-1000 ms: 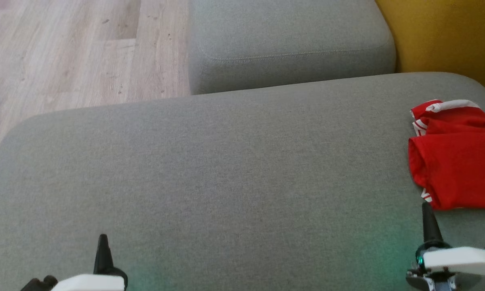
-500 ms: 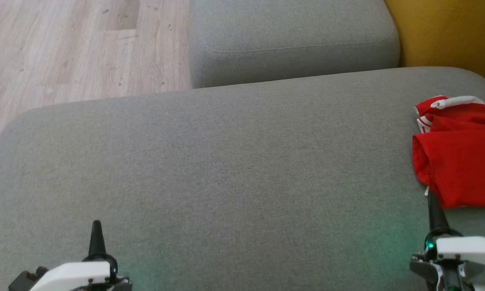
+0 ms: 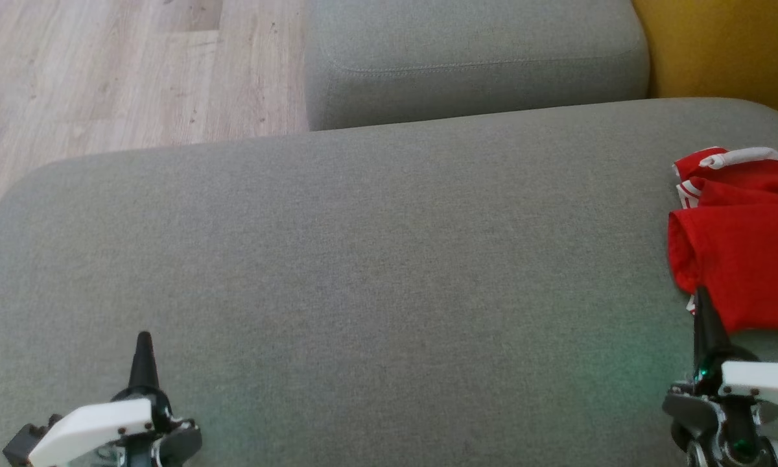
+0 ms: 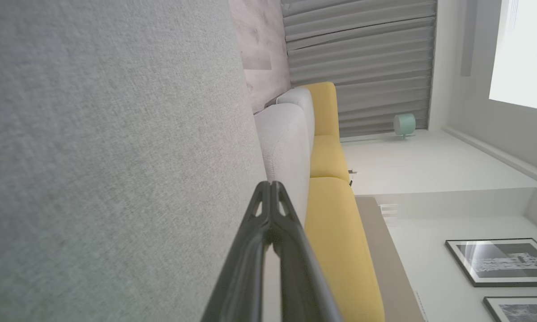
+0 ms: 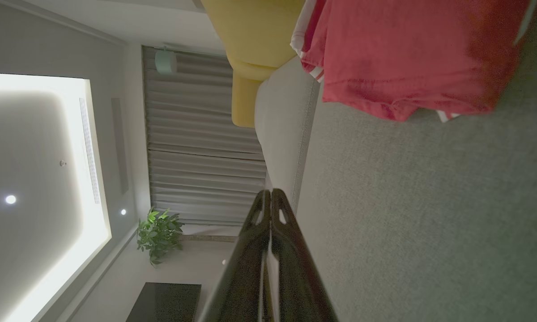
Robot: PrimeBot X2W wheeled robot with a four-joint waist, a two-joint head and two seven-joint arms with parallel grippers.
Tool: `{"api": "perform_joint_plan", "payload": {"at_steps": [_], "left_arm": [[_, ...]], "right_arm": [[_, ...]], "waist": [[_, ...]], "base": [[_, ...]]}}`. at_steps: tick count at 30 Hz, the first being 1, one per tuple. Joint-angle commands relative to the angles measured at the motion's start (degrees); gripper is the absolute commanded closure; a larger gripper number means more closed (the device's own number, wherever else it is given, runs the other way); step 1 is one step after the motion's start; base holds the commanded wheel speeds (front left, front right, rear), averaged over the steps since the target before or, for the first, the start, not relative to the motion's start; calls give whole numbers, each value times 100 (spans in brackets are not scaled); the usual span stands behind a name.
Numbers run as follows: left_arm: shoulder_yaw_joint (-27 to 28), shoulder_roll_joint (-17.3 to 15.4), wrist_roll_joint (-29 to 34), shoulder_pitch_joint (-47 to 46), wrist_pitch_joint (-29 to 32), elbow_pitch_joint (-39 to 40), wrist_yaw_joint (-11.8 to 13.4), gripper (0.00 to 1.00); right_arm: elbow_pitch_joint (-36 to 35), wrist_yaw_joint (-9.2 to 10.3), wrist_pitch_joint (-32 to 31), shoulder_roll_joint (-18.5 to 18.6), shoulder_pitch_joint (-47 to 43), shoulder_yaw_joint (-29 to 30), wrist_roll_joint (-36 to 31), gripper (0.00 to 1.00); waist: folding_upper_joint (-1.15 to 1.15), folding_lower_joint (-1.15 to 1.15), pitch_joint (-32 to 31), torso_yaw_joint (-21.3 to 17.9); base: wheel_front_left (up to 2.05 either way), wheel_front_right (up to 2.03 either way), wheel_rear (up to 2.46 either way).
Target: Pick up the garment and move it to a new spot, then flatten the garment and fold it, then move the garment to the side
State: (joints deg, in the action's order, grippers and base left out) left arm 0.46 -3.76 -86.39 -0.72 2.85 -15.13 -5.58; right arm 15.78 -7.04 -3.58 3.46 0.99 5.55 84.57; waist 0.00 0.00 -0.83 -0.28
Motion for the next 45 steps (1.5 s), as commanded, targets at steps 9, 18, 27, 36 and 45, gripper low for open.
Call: {"api": "perform_joint_plan", "payload": {"at_steps": [9,18,27,36,45], "left_arm": [[404,-46,-669,-512,198,120,-178,100],[439,-33,-716,-533,230,115,-191,100],[457,-20,-701,-534,244,115,-191,100],[472,-9,-689,-535,256,114,-191,100],[487,1,-676,-536,268,113,-191,100]], "right_arm": [[-181,-45,-211,2,495,8,756,100],[-180,-45,-235,-6,513,27,817,100],[-179,-45,-243,-12,514,36,810,100],[-179,-45,-248,-17,515,44,804,100],[-178,-45,-254,-22,515,51,798,100]], "waist": [[0,0,92,25],[0,0,101,28],[0,0,101,28],[0,0,101,28],[0,0,101,28]], "base": [[0,0,0],[0,0,0],[0,0,0],[0,0,0],[0,0,0]]}}
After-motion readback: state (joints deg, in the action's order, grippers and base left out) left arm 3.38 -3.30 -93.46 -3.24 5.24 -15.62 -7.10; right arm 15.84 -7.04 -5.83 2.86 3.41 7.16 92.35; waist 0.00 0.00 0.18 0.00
